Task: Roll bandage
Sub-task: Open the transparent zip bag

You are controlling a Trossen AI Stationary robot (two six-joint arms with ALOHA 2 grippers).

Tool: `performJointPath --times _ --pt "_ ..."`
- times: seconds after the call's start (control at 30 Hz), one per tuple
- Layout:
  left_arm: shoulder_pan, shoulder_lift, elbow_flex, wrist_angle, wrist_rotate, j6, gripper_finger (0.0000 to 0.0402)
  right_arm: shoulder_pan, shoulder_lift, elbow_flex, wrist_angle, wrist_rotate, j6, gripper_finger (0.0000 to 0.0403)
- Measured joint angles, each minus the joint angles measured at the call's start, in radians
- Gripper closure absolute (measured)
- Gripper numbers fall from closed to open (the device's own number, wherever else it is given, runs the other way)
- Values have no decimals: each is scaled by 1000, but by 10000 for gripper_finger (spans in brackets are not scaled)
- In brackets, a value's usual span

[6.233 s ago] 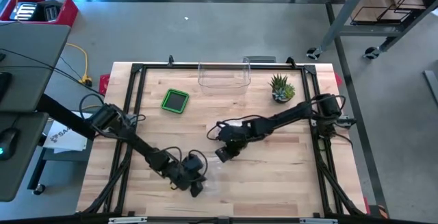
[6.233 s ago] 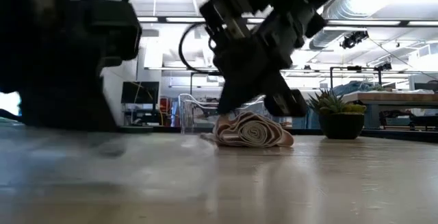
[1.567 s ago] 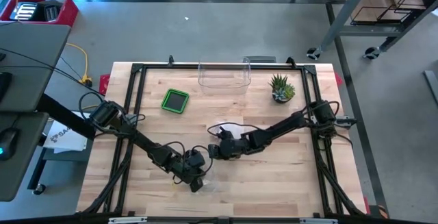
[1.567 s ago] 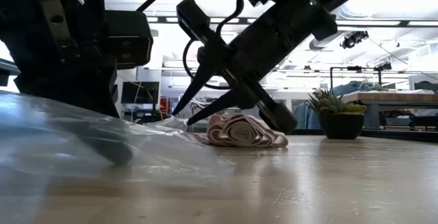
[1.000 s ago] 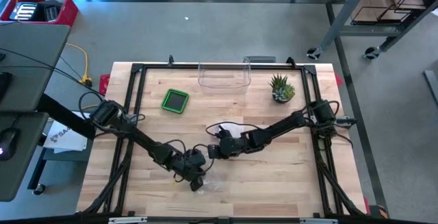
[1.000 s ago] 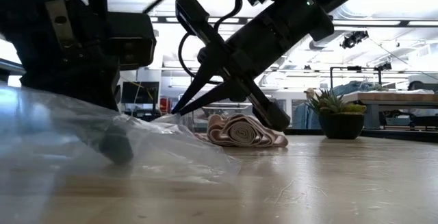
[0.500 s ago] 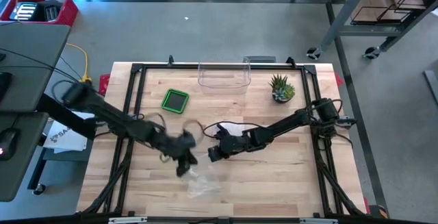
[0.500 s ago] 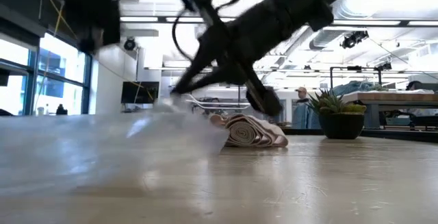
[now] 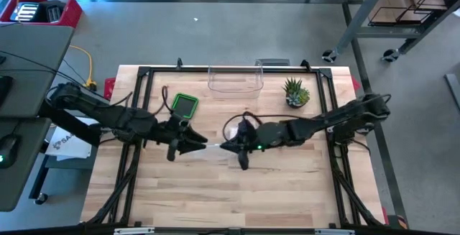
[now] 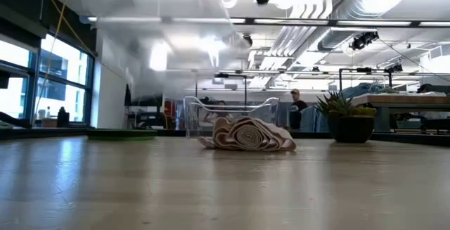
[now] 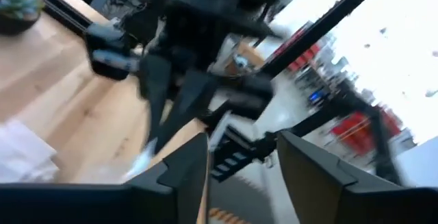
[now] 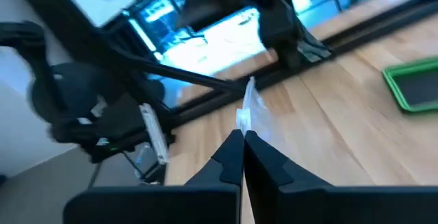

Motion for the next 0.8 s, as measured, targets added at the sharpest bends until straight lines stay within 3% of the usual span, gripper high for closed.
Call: performJointPath --times 0.17,0.37,0.5,0.6,0.8 --pt "22 105 118 -98 -21 164 209 8 -61 1 -31 -29 -13 403" --pt "77 210 254 -245 33 231 204 29 -62 17 -133 9 -71 403" --pt "62 240 324 -397 44 400 204 37 -60 56 -219 82 -135 403" --pt "46 270 348 -510 16 491 204 37 -59 86 -231 79 -178 403" --pt "48 297 349 -442 -9 453 204 37 -59 106 -268 34 -194 403"
